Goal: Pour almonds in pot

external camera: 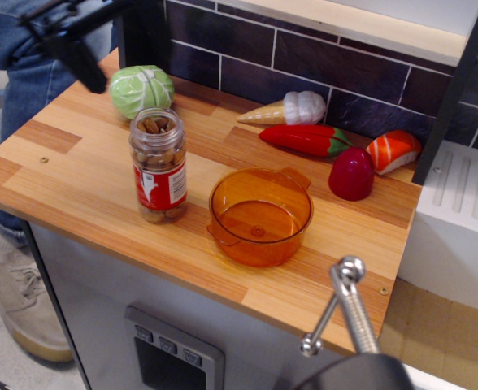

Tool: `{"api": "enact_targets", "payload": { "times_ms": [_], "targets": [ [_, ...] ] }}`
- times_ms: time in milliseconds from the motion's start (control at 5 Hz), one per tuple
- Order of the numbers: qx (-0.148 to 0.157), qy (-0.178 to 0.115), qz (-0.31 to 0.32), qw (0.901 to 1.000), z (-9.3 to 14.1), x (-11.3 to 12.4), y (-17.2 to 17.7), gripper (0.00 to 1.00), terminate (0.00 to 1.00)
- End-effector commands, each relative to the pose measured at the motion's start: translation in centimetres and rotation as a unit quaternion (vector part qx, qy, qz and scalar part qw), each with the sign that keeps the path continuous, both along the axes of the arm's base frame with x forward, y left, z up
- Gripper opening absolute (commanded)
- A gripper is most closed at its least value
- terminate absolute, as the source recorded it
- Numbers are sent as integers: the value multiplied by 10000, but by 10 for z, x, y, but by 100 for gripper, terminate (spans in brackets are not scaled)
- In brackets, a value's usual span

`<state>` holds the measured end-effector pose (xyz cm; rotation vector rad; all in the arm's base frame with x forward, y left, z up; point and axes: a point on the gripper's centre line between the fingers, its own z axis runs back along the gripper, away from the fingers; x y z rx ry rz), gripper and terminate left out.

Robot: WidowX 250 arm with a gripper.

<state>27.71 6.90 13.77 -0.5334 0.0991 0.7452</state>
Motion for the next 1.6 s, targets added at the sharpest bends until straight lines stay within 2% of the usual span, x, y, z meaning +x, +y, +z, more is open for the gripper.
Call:
{"api": "enact_targets", "payload": {
  "times_ms": [0, 200, 400, 600, 800, 1200, 1400],
  "targets": [
    [-198, 529, 734, 9957, -1, 12, 38, 100, 0],
    [-162, 1291, 852, 9878, -28, 9, 40, 100, 0],
    [-298, 1943, 709, 9779, -51, 5, 37, 100, 0],
    [-308, 2323, 724, 9695, -69, 13, 32, 100, 0],
    [-326, 2583, 735, 9627, -84, 16, 15, 100, 0],
    [-322, 3060, 769, 9484, -95, 7, -9, 100, 0],
    [-334, 3291, 741, 9408, -94, -5, -15, 100, 0]
  ]
}}
